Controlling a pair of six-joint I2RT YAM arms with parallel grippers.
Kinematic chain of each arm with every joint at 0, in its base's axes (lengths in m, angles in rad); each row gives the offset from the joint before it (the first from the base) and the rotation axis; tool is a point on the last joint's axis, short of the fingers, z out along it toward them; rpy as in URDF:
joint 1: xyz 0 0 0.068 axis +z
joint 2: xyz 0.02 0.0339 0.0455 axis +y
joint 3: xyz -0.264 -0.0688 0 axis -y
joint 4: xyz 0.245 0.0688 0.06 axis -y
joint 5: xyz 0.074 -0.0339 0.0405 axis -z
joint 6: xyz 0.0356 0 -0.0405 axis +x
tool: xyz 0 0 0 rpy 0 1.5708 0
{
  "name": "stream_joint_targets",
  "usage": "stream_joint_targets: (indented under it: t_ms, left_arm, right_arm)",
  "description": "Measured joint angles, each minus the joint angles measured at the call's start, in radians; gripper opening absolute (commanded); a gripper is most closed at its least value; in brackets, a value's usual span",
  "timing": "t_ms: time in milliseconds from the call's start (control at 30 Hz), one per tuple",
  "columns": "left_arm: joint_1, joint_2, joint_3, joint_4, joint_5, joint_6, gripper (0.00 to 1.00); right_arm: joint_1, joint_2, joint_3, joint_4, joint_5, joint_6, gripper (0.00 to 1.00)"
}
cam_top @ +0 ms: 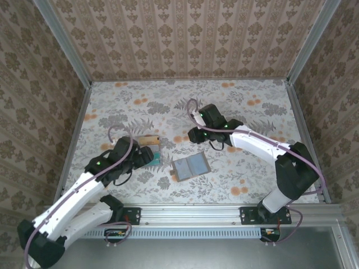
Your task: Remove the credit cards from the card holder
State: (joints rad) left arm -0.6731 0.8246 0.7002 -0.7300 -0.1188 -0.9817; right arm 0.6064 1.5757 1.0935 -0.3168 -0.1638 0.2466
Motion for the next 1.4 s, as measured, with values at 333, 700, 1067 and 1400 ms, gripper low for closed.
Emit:
stream_joint_targets:
  t_ms: [333, 700, 1067, 1400]
  left_arm:
    - [-0.183, 0.344, 0.003, 0.259, 0.053, -0.064, 0.47]
    - [-0.197, 0.560, 0.038, 0.391, 0.180, -0.051, 0.26]
    - [-0.210, 0.684, 0.057, 0.414, 0.230, -0.035, 0.22]
    - [-0.210, 0.712, 0.057, 0.439, 0.247, -0.021, 0.21]
  right_arm:
    - [-0.011, -0.066, -0.286, 0.009, -0.006, 0.152, 0.24]
    - [-0.011, -0.039, -0.370, 0.095, -0.043, 0.256, 0.21]
    - [-0.006, -0.034, -0.382, 0.121, -0.051, 0.285, 0.20]
    - [-0.005, -0.024, -0.382, 0.135, -0.053, 0.285, 0.20]
